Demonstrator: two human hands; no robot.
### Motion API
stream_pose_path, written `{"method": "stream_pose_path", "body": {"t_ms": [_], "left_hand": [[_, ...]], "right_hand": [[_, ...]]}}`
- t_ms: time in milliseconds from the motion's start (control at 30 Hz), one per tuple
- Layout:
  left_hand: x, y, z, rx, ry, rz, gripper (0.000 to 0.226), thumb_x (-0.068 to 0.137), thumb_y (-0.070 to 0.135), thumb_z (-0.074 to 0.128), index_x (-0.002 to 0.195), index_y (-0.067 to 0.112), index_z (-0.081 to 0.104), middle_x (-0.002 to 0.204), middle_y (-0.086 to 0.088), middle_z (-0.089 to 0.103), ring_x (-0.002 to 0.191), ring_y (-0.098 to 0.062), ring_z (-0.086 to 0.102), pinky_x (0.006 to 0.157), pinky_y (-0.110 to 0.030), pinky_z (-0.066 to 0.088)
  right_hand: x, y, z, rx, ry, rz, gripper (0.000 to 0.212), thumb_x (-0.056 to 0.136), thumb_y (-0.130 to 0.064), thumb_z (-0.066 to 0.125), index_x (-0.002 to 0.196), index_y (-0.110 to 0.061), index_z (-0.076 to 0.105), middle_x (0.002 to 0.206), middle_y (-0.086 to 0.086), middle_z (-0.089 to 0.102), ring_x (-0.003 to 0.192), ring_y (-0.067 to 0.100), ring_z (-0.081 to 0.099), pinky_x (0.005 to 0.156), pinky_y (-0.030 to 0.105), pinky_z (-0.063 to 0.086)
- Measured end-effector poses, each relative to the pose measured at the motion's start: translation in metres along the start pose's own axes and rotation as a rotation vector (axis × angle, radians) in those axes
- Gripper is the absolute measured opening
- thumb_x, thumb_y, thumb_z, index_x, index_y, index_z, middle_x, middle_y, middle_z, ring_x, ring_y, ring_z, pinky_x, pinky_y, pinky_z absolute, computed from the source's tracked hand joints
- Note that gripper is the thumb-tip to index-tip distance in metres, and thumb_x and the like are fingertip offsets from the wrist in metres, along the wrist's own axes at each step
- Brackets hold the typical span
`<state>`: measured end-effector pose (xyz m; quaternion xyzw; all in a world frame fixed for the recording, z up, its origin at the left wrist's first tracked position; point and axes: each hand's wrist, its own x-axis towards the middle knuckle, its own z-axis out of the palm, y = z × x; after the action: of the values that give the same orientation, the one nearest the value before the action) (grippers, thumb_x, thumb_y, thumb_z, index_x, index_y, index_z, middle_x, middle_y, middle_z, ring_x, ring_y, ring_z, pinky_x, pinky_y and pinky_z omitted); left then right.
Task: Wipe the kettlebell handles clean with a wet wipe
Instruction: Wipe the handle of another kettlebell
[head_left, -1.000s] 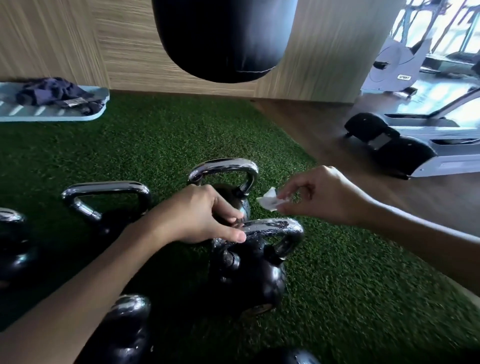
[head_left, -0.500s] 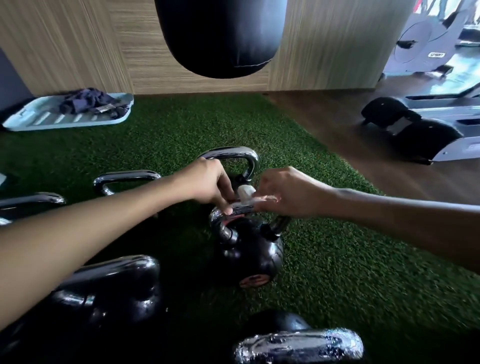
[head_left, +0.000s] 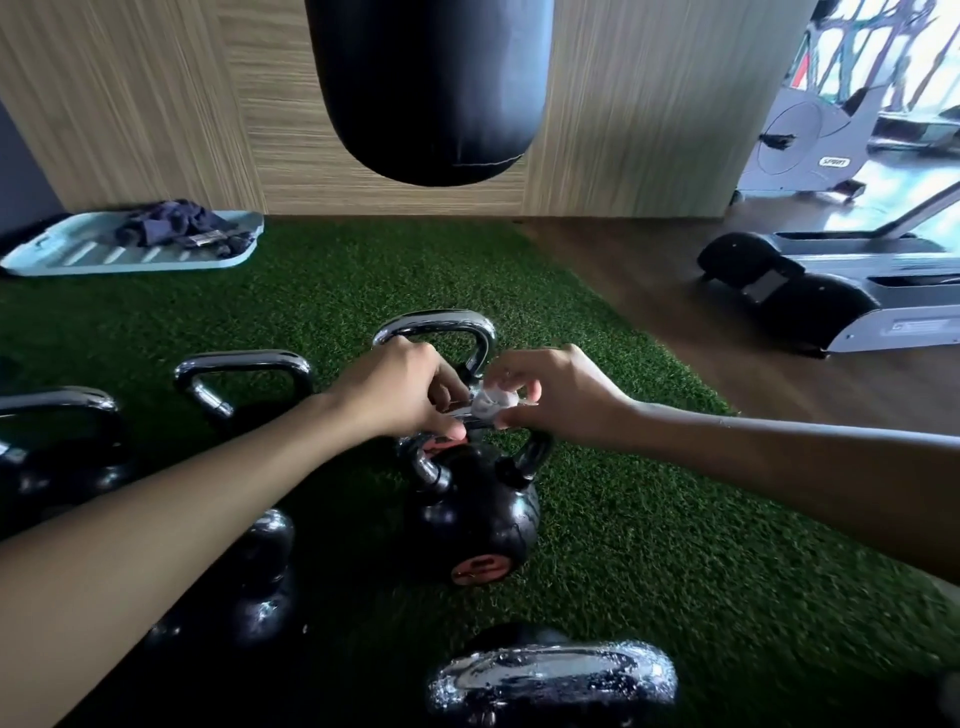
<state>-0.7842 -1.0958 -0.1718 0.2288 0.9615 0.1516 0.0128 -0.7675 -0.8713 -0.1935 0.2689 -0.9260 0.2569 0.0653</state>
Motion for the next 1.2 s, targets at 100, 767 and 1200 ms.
{"method": "stream_pose_path", "body": {"t_ms": [100, 767, 1200], "left_hand": [[-0.001, 0.005, 0.007, 0.054, 0.028, -0.002, 0.051, 0.068, 0.050, 0.089, 0.115, 0.037, 0.075, 0.107, 0.009, 0.076, 0.084, -0.007, 0.068, 0.064, -0.024, 0.053], [-0.009, -0.004, 0.020, 0.133, 0.006, 0.043, 0.048, 0.088, 0.040, 0.076, 0.132, 0.028, 0.065, 0.101, -0.005, 0.075, 0.084, -0.018, 0.072, 0.078, -0.033, 0.056], [-0.007, 0.005, 0.021, 0.087, 0.072, -0.051, 0.041, 0.083, 0.041, 0.080, 0.123, 0.036, 0.072, 0.062, 0.022, 0.054, 0.050, 0.019, 0.050, 0.052, -0.005, 0.036]], "right_hand": [[0.006, -0.003, 0.002, -0.046, -0.006, -0.017, 0.043, 0.080, -0.025, 0.085, 0.120, -0.013, 0.073, 0.115, 0.003, 0.075, 0.083, -0.008, 0.059, 0.062, -0.005, 0.038], [-0.026, 0.050, -0.006, 0.143, 0.055, 0.247, 0.032, 0.076, -0.042, 0.084, 0.106, -0.033, 0.078, 0.091, -0.022, 0.071, 0.062, -0.004, 0.053, 0.051, 0.012, 0.035], [-0.060, 0.101, 0.026, 0.405, 0.039, 0.344, 0.024, 0.074, -0.032, 0.087, 0.096, -0.034, 0.079, 0.078, -0.017, 0.075, 0.058, -0.006, 0.062, 0.049, 0.010, 0.043]]}}
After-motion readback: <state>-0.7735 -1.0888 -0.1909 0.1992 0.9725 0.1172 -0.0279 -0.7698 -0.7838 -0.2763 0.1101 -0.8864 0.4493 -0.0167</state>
